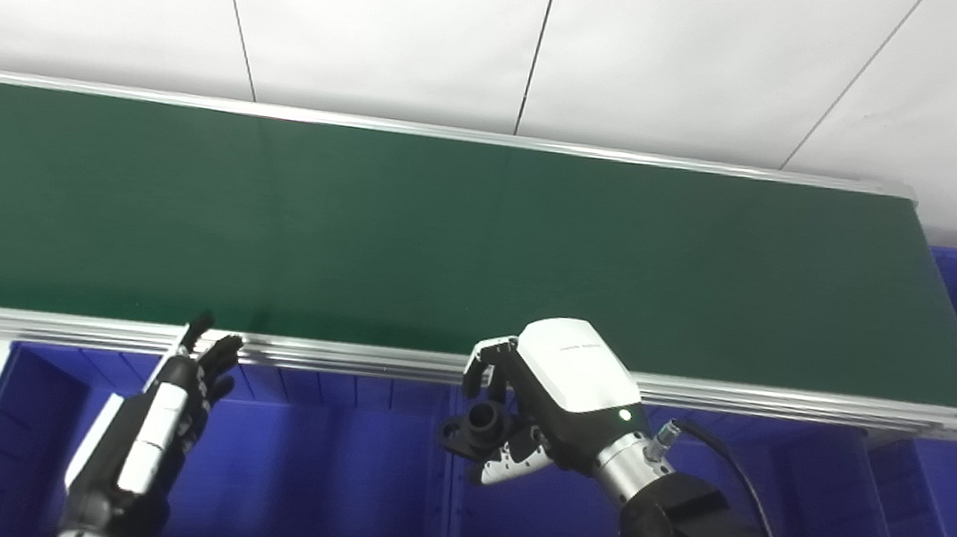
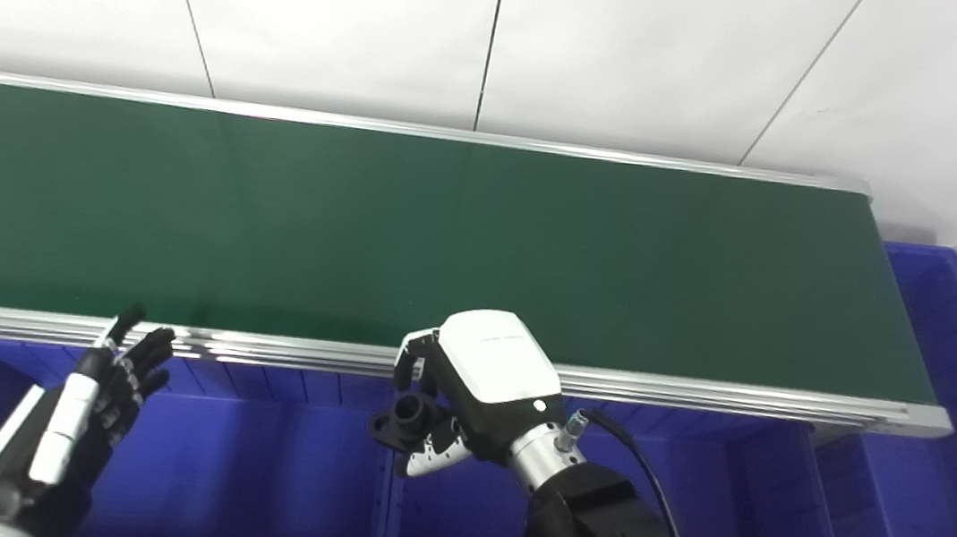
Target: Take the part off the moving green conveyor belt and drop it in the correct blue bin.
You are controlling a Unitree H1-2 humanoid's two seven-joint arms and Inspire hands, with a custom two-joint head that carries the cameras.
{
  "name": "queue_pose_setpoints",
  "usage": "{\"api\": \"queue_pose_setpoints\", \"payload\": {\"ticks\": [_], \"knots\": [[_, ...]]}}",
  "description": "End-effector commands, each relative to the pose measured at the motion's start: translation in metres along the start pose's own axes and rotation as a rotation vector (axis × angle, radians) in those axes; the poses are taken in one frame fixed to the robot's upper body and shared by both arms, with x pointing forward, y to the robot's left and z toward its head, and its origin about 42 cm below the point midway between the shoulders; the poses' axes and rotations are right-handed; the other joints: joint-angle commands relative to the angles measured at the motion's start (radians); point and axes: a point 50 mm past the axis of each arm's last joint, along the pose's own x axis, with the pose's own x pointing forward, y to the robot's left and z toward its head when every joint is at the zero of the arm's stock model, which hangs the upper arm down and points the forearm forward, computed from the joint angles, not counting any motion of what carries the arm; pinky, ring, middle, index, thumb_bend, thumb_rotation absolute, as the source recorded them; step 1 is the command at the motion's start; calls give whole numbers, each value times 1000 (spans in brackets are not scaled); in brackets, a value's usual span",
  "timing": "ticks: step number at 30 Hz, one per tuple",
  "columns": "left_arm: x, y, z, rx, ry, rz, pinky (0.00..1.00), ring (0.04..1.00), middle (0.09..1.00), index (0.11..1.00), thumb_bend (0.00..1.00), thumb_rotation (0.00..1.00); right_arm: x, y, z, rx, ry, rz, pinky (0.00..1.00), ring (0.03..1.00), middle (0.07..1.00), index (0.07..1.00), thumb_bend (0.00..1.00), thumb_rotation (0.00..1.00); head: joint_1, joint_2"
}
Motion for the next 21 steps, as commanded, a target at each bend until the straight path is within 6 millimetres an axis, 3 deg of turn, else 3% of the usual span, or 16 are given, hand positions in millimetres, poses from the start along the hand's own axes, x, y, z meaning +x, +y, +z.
{"api": "queue_pose_setpoints", "payload": {"ticks": [1, 8, 14, 21], "knots": [[0, 4, 13, 8, -28, -14, 926, 930, 893, 1000, 673, 838, -9, -12, 3, -12, 0, -46, 247, 329, 421, 527, 519, 3, -4, 0], [3, 13, 21, 2, -21, -6, 909, 929, 892, 1000, 698, 813, -26, -26, -3, 0, 81, -70, 274, 356, 423, 532, 517, 5, -85, 9], [5, 18, 23, 3, -11, 3, 923, 937, 904, 1000, 638, 836, -44, -30, -4, -20, 138, -93, 286, 373, 436, 527, 520, 3, -103, 13], [9, 24, 22, 20, -7, -3, 923, 935, 907, 1000, 668, 825, -54, -24, -10, -21, 171, -96, 279, 362, 428, 527, 521, 0, -101, 13]]}}
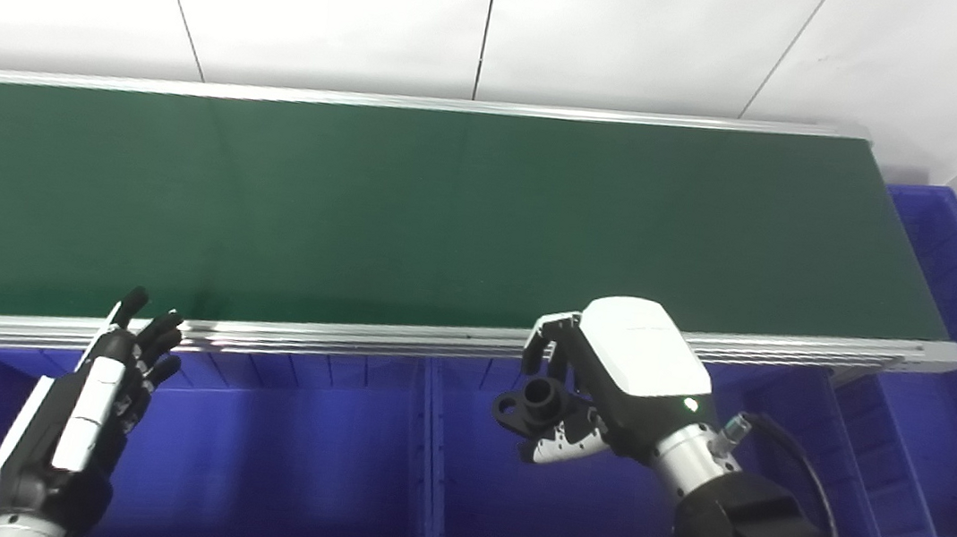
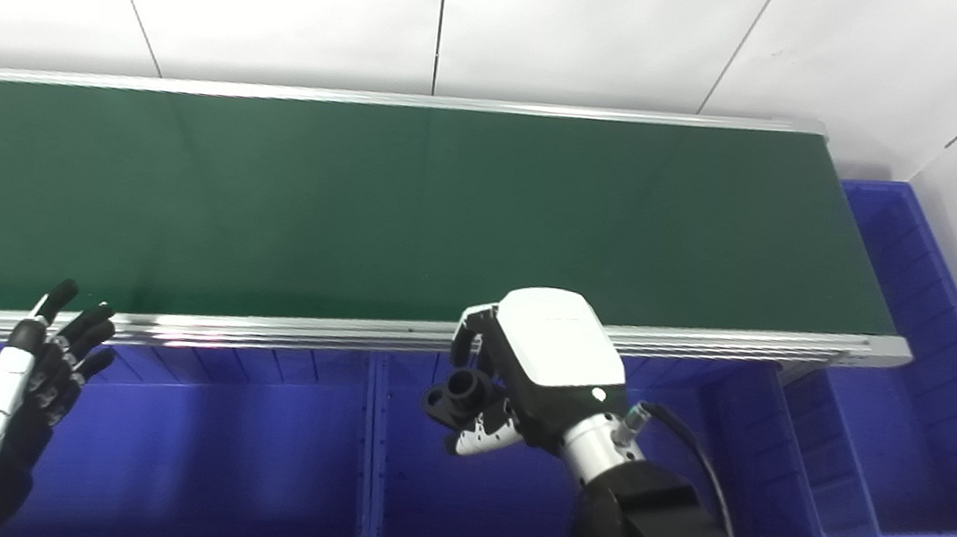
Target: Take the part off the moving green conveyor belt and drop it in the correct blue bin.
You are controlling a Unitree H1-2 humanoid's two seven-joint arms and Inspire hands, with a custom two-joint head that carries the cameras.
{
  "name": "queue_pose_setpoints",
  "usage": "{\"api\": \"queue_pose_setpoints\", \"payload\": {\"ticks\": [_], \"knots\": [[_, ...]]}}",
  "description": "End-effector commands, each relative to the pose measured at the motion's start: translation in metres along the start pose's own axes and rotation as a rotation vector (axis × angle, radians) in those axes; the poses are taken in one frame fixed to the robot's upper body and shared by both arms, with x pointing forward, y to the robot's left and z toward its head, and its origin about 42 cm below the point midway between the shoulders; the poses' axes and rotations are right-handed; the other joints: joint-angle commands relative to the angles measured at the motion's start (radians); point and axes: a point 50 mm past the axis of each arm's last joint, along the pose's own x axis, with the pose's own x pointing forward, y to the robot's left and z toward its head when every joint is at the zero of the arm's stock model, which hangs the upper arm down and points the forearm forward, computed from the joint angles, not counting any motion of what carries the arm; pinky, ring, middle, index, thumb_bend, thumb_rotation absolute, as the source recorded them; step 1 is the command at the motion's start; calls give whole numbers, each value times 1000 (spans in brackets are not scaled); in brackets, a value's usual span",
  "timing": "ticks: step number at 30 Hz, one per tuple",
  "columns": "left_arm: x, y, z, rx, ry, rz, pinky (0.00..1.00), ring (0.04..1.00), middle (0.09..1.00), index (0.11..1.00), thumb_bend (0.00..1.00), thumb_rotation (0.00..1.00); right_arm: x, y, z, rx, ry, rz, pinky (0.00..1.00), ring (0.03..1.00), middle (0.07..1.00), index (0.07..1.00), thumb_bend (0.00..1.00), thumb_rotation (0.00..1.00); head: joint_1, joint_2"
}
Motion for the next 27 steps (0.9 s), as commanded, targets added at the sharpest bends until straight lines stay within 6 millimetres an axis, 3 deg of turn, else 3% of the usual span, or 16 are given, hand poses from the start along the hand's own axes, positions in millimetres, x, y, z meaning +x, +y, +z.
{"api": "queue_pose_setpoints", "payload": {"ticks": [1, 7, 8, 9, 10, 11, 13, 15, 18, 27], "knots": [[1, 3, 6, 15, -26, -8, 918, 931, 904, 1000, 669, 824, -3, -4, 1, -29, -33, -48, 280, 364, 428, 527, 521, 0, 2, 0], [0, 3, 8, 16, -23, -5, 897, 916, 891, 1000, 664, 820, -3, 0, -3, -56, -11, -31, 274, 355, 458, 505, 525, 8, 7, 2], [0, 3, 8, 15, -23, -6, 896, 914, 890, 1000, 660, 817, -4, 0, -4, -53, -5, -34, 288, 370, 483, 519, 598, 76, 10, 4], [0, 3, 9, 10, -23, -7, 895, 912, 887, 1000, 661, 814, -4, 0, -5, -66, 2, -34, 337, 426, 535, 577, 762, 236, 10, 4], [0, 2, 9, 5, -23, -10, 897, 911, 885, 1000, 665, 808, -5, 0, -5, -84, 9, -32, 447, 543, 637, 657, 923, 425, 13, 5], [-1, 2, 9, 9, -23, -10, 898, 911, 885, 1000, 666, 808, -6, 0, -6, -108, 14, -27, 460, 558, 649, 667, 939, 446, 14, 5], [-1, 1, 10, 7, -23, -11, 881, 906, 877, 1000, 689, 806, -6, 1, -6, -136, 16, -18, 689, 737, 782, 752, 989, 606, 15, 6], [-2, 0, 11, 8, -25, -9, 872, 902, 872, 1000, 687, 801, -7, 0, -4, -149, 17, -8, 816, 810, 840, 794, 999, 668, 13, 6], [-3, -1, 12, 5, -30, -6, 856, 887, 862, 1000, 693, 794, -7, -2, 0, -152, 15, -5, 859, 829, 852, 811, 1000, 698, 16, 6], [-4, -5, 16, -3, -27, -7, 847, 884, 859, 997, 701, 781, -6, -2, 2, -131, 1, -17, 822, 812, 841, 809, 1000, 706, 30, 9]]}}
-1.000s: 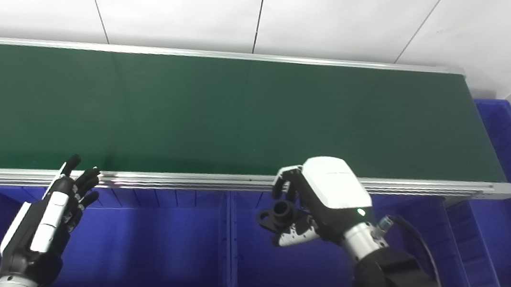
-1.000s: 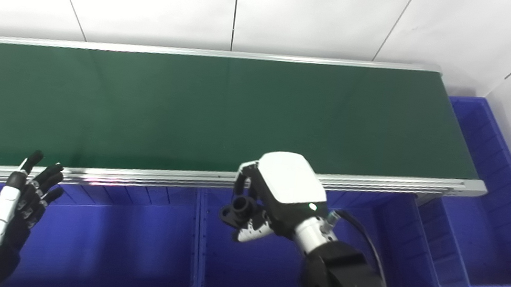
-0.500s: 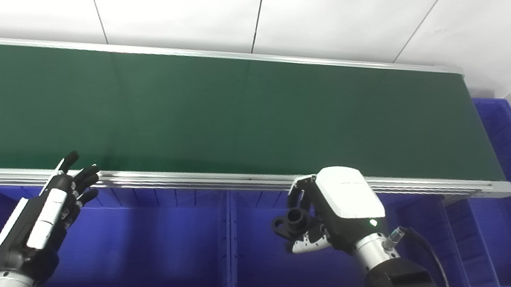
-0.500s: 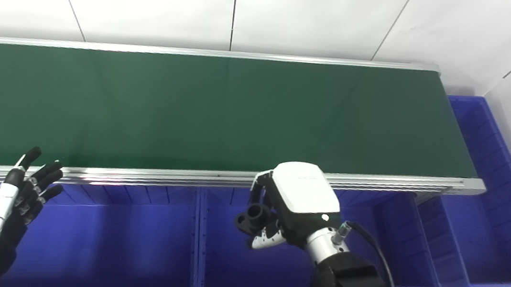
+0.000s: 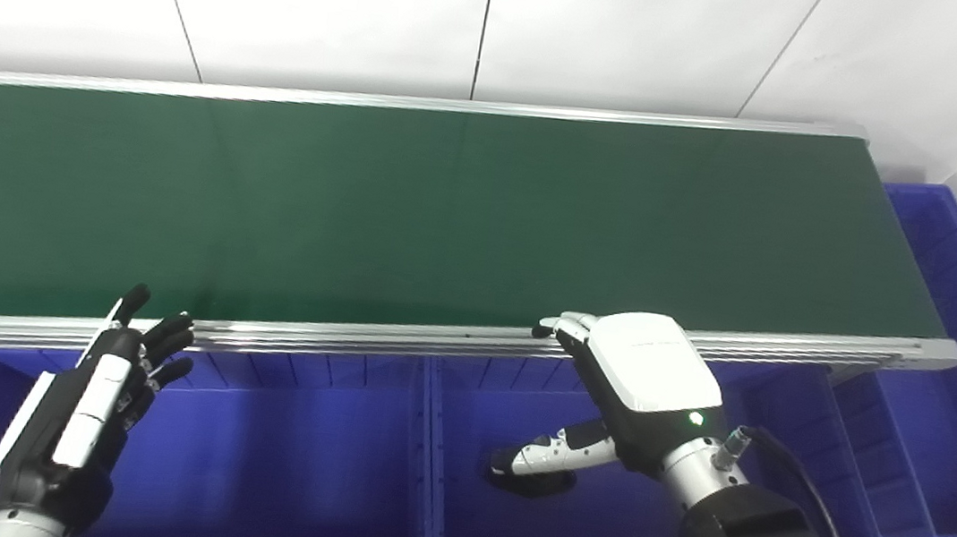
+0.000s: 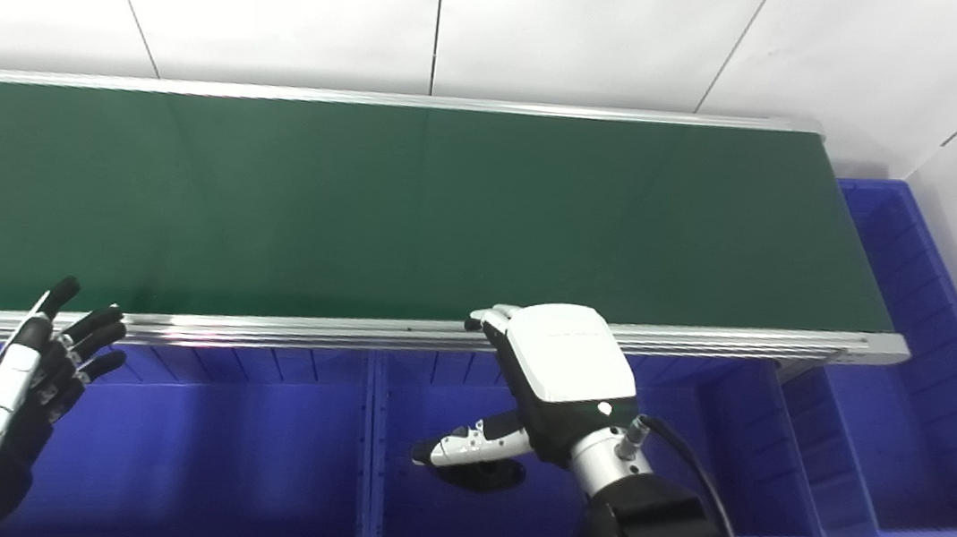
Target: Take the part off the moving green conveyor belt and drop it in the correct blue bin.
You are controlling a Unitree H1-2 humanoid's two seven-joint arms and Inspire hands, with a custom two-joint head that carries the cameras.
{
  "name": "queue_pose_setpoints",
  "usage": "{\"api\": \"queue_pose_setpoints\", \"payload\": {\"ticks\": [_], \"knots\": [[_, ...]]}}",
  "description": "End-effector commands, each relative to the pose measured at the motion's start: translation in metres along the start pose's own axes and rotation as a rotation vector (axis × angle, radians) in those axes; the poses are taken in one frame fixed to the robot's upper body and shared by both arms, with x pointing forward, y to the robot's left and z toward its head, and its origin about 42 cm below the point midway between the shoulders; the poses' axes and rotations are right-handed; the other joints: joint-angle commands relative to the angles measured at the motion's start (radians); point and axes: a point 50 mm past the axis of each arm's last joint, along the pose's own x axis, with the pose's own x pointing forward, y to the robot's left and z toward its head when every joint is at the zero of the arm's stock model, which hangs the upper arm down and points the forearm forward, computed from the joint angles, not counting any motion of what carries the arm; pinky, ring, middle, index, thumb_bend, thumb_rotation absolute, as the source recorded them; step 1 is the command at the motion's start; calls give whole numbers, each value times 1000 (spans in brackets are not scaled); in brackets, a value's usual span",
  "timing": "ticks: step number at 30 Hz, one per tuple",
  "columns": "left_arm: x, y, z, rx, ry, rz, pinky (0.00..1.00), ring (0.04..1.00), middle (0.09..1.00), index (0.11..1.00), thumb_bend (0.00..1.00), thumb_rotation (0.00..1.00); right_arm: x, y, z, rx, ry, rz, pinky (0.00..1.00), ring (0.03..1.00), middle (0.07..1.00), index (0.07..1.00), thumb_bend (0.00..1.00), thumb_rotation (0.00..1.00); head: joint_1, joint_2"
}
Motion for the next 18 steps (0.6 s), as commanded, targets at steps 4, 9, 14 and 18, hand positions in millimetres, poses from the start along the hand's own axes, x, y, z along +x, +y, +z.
{"api": "queue_pose_setpoints", "payload": {"ticks": [4, 9, 14, 18], "knots": [[-2, -2, 8, 6, -27, 3, 841, 878, 856, 991, 682, 783, -4, -6, 5, -13, -43, -49, 815, 808, 837, 807, 1000, 711, 24, -1], [-5, -9, 5, -1, -27, -1, 850, 886, 859, 991, 710, 784, -11, -2, 4, 44, -54, -59, 797, 805, 827, 807, 1000, 729, 110, -9], [-11, -22, -2, 4, -34, -8, 863, 886, 846, 993, 736, 767, -28, 8, 6, 302, -74, -116, 711, 781, 807, 788, 1000, 865, 265, -23], [-15, -37, -7, 33, -74, -9, 856, 877, 833, 997, 624, 794, -41, 24, 10, 727, -73, -205, 605, 724, 767, 779, 920, 996, 383, -36]]}}
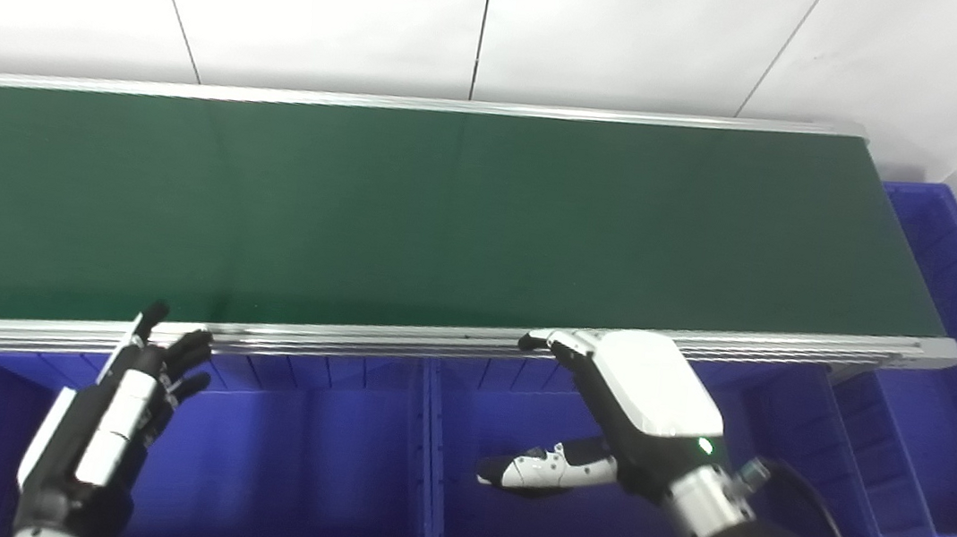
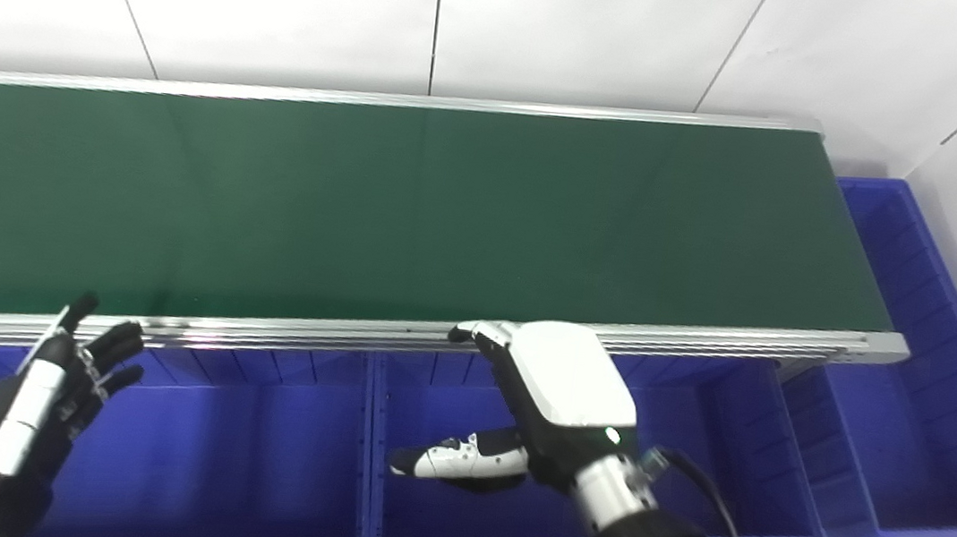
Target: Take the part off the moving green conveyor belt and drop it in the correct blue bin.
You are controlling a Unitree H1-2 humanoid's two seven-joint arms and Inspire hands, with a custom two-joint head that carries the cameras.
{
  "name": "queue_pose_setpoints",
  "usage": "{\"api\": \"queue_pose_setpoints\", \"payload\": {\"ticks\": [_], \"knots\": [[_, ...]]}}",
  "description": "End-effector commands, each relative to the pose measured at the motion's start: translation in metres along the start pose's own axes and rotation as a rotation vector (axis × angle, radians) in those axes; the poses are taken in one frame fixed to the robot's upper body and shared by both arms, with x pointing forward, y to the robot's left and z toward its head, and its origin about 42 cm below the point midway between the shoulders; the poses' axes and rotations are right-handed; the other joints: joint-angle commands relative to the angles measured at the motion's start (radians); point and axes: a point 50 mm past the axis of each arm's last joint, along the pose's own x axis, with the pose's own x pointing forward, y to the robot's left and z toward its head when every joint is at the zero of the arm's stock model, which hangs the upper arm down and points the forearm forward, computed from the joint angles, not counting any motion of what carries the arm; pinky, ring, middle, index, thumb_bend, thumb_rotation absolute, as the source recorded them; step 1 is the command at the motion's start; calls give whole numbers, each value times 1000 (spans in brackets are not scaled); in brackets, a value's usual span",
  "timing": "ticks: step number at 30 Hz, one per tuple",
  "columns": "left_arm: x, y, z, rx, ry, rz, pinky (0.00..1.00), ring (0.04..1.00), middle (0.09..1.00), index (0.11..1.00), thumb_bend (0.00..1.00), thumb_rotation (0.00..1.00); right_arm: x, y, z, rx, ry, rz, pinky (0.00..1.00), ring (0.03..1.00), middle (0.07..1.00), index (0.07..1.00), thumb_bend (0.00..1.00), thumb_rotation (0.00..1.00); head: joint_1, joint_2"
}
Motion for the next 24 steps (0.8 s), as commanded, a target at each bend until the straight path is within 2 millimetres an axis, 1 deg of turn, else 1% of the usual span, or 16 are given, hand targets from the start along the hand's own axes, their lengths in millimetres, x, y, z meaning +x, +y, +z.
{"api": "queue_pose_setpoints", "payload": {"ticks": [1, 2, 3, 4, 5, 6, 8, 9, 10, 11, 12, 13, 14, 17, 21, 24], "knots": [[-4, -10, 12, 40, -129, 8, 854, 873, 832, 992, 603, 798, -9, 5, 4, 320, -15, -143, 597, 707, 758, 780, 899, 999, 49, -8], [-5, -14, 11, 42, -134, 10, 854, 872, 832, 991, 599, 799, -11, 8, 2, 384, -10, -161, 597, 704, 757, 781, 896, 1000, 55, -9], [-6, -18, 10, 56, -157, 9, 854, 871, 833, 989, 595, 800, -12, 20, 2, 570, 13, -185, 596, 701, 755, 783, 892, 1000, 97, -21], [-7, -22, 9, 67, -174, 8, 853, 872, 845, 992, 564, 807, -12, 28, 3, 696, 29, -203, 624, 711, 763, 794, 882, 1000, 97, -21], [-8, -26, 8, 78, -194, 9, 852, 873, 852, 994, 549, 811, -12, 39, 5, 843, 58, -233, 639, 716, 767, 799, 877, 1000, 132, -36], [-9, -29, 7, 86, -207, 10, 857, 879, 878, 996, 532, 811, -12, 45, 5, 934, 77, -255, 661, 722, 764, 797, 853, 1000, 132, -36], [-12, -35, 5, 106, -229, 25, 871, 905, 912, 996, 544, 816, -12, 57, 4, 1040, 93, -294, 667, 732, 775, 803, 831, 1000, 160, -49], [-13, -38, 5, 118, -238, 33, 876, 914, 924, 995, 547, 818, -12, 61, 2, 1055, 89, -306, 669, 736, 778, 804, 824, 1000, 175, -56], [-14, -40, 5, 129, -248, 43, 901, 935, 949, 998, 551, 835, -11, 66, -2, 1059, 79, -319, 679, 749, 790, 814, 823, 1000, 175, -56], [-15, -43, 3, 137, -257, 52, 934, 961, 979, 999, 567, 852, -11, 69, -7, 1054, 66, -329, 691, 759, 796, 820, 824, 1000, 206, -68], [-16, -45, 2, 142, -265, 59, 955, 978, 992, 1000, 584, 865, -12, 71, -11, 1053, 57, -338, 705, 770, 805, 825, 823, 1000, 206, -68], [-17, -48, 1, 142, -282, 70, 969, 988, 997, 1000, 594, 872, -12, 73, -18, 1045, 41, -349, 716, 776, 812, 828, 826, 1000, 230, -81], [-18, -51, 0, 144, -297, 84, 983, 996, 999, 1000, 621, 890, -11, 74, -23, 1036, 22, -360, 738, 785, 826, 835, 838, 1000, 230, -81], [-21, -57, -3, 146, -330, 112, 991, 999, 1000, 1000, 642, 906, -10, 77, -37, 1019, -14, -368, 749, 791, 840, 846, 842, 1000, 262, -103], [-24, -62, -6, 170, -366, 127, 979, 995, 1000, 1000, 611, 924, -11, 81, -45, 999, -36, -368, 773, 801, 857, 846, 840, 1000, 282, -122], [-24, -65, -8, 176, -385, 124, 996, 1000, 1000, 1000, 593, 935, -13, 82, -49, 979, -49, -364, 782, 809, 864, 847, 848, 1000, 296, -139]]}}
